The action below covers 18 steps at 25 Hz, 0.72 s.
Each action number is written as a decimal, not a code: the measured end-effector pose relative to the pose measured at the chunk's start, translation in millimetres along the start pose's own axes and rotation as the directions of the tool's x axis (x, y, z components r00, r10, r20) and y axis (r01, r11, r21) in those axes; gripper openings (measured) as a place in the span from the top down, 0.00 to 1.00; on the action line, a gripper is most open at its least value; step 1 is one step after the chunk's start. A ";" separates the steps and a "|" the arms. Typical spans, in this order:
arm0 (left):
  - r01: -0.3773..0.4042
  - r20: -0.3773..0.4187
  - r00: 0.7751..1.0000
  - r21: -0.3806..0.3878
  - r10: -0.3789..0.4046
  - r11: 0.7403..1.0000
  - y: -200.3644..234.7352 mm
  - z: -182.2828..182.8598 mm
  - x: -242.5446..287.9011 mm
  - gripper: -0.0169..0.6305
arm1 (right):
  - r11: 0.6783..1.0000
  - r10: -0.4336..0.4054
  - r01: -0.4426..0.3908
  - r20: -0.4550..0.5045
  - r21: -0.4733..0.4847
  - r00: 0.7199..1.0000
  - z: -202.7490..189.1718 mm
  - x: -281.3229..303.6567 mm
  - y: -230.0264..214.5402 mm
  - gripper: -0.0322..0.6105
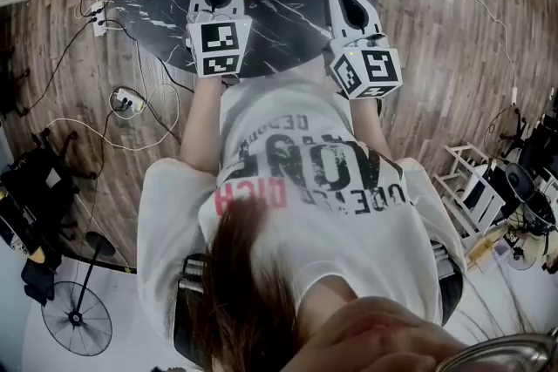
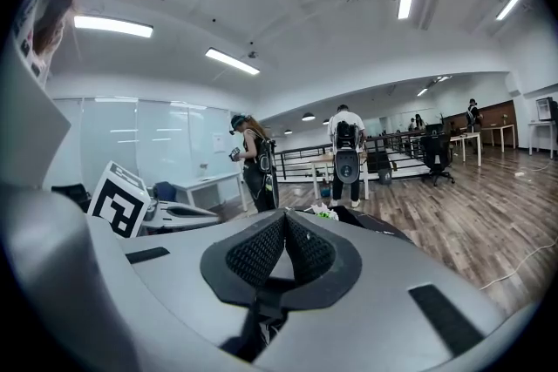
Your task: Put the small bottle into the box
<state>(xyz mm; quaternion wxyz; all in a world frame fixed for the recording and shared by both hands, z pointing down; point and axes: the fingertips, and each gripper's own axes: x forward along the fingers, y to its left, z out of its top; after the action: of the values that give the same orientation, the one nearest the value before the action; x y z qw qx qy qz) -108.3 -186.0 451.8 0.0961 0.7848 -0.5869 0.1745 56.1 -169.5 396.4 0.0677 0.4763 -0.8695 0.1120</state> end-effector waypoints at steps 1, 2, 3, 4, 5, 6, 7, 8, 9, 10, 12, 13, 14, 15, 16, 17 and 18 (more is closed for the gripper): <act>-0.007 0.012 1.000 0.002 0.007 1.000 0.6 5.0 -1.8 0.97 | 1.000 0.005 -0.005 0.005 0.000 1.000 1.6 -0.3 0.6 0.95; -0.014 0.023 1.000 0.003 0.014 1.000 1.1 10.0 -3.6 0.97 | 1.000 0.011 -0.011 0.009 0.000 1.000 3.3 -0.6 1.2 0.95; -0.021 0.034 0.999 0.004 0.021 1.000 1.7 14.8 -5.4 0.97 | 1.000 0.017 -0.017 0.014 -0.001 1.000 5.0 -0.7 1.8 0.95; -0.028 0.046 0.999 0.004 0.028 1.000 2.4 19.6 -7.3 0.97 | 1.000 0.024 -0.024 0.018 -0.002 1.000 6.8 -0.6 2.4 0.95; -0.035 0.058 0.998 0.004 0.035 0.999 3.2 24.3 -9.3 0.97 | 1.000 0.030 -0.030 0.023 -0.004 0.999 8.7 -0.4 3.1 0.95; -0.042 0.070 0.997 0.002 0.042 0.999 4.0 28.9 -11.4 0.97 | 0.999 0.037 -0.037 0.028 -0.005 0.999 10.6 -0.2 3.6 0.95; -0.048 0.082 0.996 0.001 0.048 0.999 4.5 33.2 -13.6 0.97 | 0.999 0.042 -0.042 0.033 -0.006 0.999 12.4 -0.4 4.0 0.95; -0.053 0.092 0.994 0.001 0.053 0.999 4.7 37.4 -15.9 0.97 | 0.999 0.046 -0.046 0.038 -0.006 0.998 14.1 -1.0 4.0 0.95; -0.058 0.102 0.993 0.001 0.057 0.998 4.7 41.3 -18.2 0.97 | 0.999 0.049 -0.049 0.042 -0.006 0.998 15.7 -1.7 3.8 0.95; -0.062 0.112 0.992 0.001 0.062 0.998 4.7 45.1 -20.7 0.97 | 0.999 0.052 -0.052 0.046 -0.007 0.998 17.1 -2.5 3.4 0.95; -0.073 0.132 0.989 -0.001 0.073 0.997 5.2 52.7 -25.8 0.97 | 0.998 0.060 -0.060 0.052 -0.010 0.997 19.9 -3.3 2.9 0.95; -0.079 0.141 0.987 -0.003 0.079 0.997 5.6 56.4 -28.2 0.97 | 0.998 0.066 -0.065 0.055 -0.012 0.996 21.4 -3.3 2.6 0.95; -0.085 0.150 0.985 -0.004 0.085 0.996 5.9 60.0 -30.4 0.97 | 0.997 0.072 -0.071 0.058 -0.014 0.996 23.0 -3.0 2.3 0.95; -0.092 0.158 0.983 -0.005 0.091 0.996 6.2 63.4 -32.4 0.97 | 0.997 0.078 -0.078 0.061 -0.016 0.995 24.8 -2.5 2.2 0.95; -0.099 0.166 0.981 -0.006 0.099 0.995 6.6 66.8 -34.6 0.97 | 0.996 0.086 -0.085 0.065 -0.018 0.994 26.7 -1.9 2.1 0.95; -0.107 0.175 0.979 -0.008 0.107 0.994 7.1 70.1 -37.0 0.97 | 0.995 0.094 -0.093 0.068 -0.020 0.993 28.5 -1.4 2.2 0.95; -0.116 0.185 0.976 -0.010 0.116 0.993 7.5 73.2 -39.8 0.97 | 0.995 0.101 -0.100 0.070 -0.022 0.992 30.0 -1.2 2.2 0.95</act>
<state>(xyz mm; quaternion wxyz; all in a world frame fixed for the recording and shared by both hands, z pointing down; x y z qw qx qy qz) -113.7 -179.0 368.6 0.0303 0.7620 -0.6380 0.1062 54.6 -175.2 366.8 0.0356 0.4350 -0.8952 0.0901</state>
